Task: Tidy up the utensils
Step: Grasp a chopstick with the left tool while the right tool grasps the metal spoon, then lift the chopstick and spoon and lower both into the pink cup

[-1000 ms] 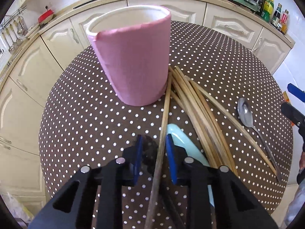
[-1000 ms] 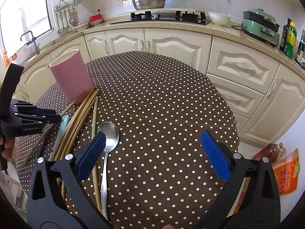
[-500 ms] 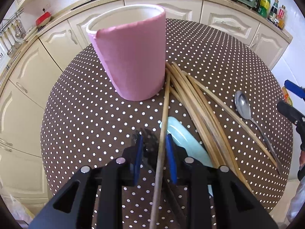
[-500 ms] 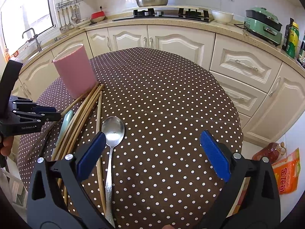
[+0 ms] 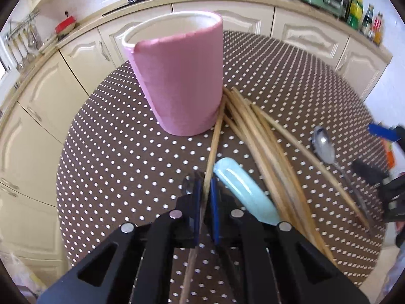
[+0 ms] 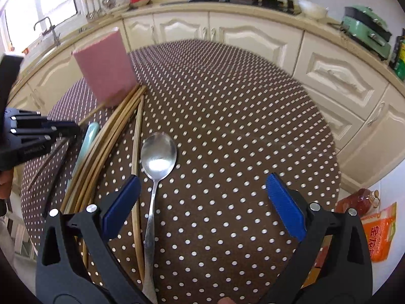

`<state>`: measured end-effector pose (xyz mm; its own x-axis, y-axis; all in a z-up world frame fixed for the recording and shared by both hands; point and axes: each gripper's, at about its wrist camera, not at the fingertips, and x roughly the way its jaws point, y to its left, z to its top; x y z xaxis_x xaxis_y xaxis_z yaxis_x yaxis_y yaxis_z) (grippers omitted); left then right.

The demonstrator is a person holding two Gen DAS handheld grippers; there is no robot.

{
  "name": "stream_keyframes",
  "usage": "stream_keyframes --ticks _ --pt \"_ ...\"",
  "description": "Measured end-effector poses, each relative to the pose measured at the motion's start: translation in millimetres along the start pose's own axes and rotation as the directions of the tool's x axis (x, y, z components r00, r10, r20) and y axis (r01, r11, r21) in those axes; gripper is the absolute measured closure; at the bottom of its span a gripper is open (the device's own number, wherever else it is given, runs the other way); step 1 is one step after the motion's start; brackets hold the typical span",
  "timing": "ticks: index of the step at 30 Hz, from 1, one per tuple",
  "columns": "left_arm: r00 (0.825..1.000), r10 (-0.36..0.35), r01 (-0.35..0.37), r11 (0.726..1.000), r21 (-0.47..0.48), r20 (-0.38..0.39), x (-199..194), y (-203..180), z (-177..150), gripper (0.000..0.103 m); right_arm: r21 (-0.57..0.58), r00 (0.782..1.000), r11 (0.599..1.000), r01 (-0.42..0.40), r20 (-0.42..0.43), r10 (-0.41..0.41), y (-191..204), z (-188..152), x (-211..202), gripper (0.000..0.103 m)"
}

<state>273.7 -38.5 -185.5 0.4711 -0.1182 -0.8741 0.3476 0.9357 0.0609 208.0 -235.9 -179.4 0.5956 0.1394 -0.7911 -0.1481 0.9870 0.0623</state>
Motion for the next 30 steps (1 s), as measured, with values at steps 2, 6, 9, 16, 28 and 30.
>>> stream_keyframes --ticks 2,6,9,16,28,30 --pt "1.000 -0.003 0.003 1.000 -0.003 0.028 -7.8 -1.3 -2.6 0.096 -0.018 0.999 1.000 -0.016 -0.047 0.015 3.0 1.1 4.9 0.006" --pt "0.997 -0.026 0.026 1.000 -0.005 0.079 -29.4 -7.2 -11.0 0.097 -0.068 0.991 0.996 -0.054 -0.128 0.045 12.3 5.2 12.9 0.021" --pt "0.992 -0.044 0.045 0.999 -0.009 0.119 -44.4 -9.3 -19.9 0.098 -0.121 0.982 0.992 -0.034 -0.186 0.011 21.1 7.8 21.7 0.035" --pt "0.969 -0.090 0.101 0.994 -0.033 0.232 -87.2 -4.9 -36.3 0.098 -0.206 0.952 0.977 -0.060 -0.305 -0.006 39.2 20.2 29.4 0.068" --pt "0.904 -0.115 0.170 0.980 -0.100 0.412 -141.8 3.8 -51.3 0.098 -0.174 0.924 0.979 -0.109 -0.381 0.035 53.1 40.0 41.1 0.099" --pt "0.890 -0.110 0.179 0.977 -0.117 0.442 -148.1 8.8 -54.8 0.098 -0.147 0.932 0.981 -0.125 -0.355 0.065 47.6 41.4 35.0 0.099"
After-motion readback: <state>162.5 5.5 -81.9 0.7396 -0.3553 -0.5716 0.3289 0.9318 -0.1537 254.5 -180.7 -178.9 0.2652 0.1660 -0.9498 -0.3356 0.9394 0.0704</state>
